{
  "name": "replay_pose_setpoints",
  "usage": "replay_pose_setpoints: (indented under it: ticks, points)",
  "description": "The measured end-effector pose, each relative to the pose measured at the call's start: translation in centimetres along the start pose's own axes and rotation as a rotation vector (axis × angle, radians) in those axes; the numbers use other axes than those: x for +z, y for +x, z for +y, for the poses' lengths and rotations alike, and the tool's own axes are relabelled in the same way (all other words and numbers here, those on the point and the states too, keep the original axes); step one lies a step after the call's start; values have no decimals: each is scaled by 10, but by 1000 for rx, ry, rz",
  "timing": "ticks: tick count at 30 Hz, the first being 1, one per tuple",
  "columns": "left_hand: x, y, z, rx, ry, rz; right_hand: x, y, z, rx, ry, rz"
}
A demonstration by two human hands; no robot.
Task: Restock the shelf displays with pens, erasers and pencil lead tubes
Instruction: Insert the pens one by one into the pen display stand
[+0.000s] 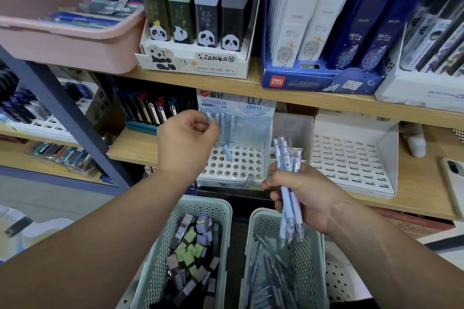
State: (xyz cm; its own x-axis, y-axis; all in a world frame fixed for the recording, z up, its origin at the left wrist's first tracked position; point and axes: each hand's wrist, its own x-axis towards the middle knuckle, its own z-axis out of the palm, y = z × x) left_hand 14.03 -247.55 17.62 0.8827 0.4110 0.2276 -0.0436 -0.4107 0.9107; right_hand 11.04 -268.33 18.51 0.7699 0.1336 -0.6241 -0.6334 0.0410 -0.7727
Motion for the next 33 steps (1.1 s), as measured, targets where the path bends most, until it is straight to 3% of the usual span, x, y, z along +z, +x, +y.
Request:
replay_pose_setpoints:
  ticks: [8,20,27,30,33]
  points:
    - [22,6,1,105,166,15,-9,-1,-4,-34,-52,12]
    - [39,11,-10,132,422,-85,-21,-6,-6,-57,-19,-50]
    - [35,10,-4,103,447,-81,-22,-5,-6,-96,-1,-96]
    - [31,1,11,78,321,-78,-19,-3,-5,-113,-28,-54]
    - [30,-21,34,-122,-68,-318,-14,-3,-2,-132,-81,-34]
